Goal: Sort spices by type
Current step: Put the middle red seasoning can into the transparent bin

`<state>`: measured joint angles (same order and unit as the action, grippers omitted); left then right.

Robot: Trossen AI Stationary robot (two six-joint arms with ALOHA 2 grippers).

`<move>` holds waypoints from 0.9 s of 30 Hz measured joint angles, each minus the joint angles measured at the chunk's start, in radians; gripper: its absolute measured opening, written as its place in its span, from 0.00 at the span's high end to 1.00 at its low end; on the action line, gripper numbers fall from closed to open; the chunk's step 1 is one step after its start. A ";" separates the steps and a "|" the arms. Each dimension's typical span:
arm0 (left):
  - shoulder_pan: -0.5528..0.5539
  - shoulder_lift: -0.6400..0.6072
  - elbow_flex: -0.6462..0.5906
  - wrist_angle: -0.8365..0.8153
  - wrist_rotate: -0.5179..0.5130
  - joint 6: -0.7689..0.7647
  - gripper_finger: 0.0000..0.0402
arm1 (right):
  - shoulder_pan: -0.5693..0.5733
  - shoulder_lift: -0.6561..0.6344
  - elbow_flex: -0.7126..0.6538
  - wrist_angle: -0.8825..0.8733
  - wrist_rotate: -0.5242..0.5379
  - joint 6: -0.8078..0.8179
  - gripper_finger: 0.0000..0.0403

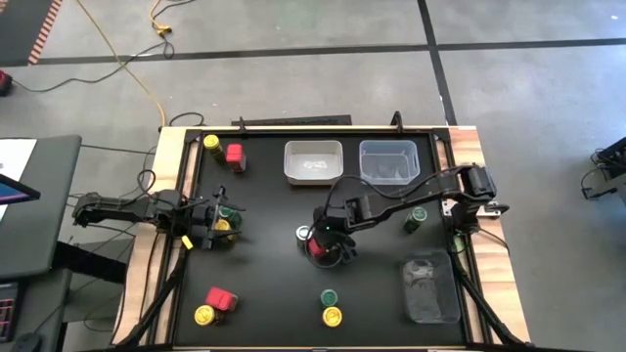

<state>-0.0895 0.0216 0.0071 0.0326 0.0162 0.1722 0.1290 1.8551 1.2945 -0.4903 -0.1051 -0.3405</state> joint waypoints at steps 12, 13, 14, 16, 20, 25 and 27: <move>0.000 0.000 0.000 0.000 0.000 0.000 0.31 | 0.016 0.009 0.000 -0.004 0.001 -0.016 0.32; 0.000 0.000 0.000 0.000 0.000 0.000 0.31 | 0.016 0.009 0.000 -0.004 0.001 -0.016 0.33; 0.000 0.000 0.000 0.000 0.000 0.000 0.31 | 0.016 0.009 0.000 -0.005 0.000 -0.011 0.35; 0.000 0.000 0.000 0.000 0.000 0.000 0.31 | 0.015 0.009 0.000 -0.006 0.000 -0.008 0.37; 0.000 0.000 0.000 0.000 0.000 0.000 0.31 | 0.015 0.008 0.000 -0.006 0.001 0.000 0.39; 0.000 0.000 0.000 0.000 0.000 0.000 0.31 | 0.015 0.008 0.000 -0.006 0.001 0.024 0.38; 0.000 0.000 0.000 0.000 0.000 0.000 0.31 | 0.015 0.008 0.000 -0.007 0.001 0.026 0.38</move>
<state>-0.0894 0.0212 0.0071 0.0326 0.0162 0.1722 0.1444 1.8633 1.2945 -0.4977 -0.1043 -0.3149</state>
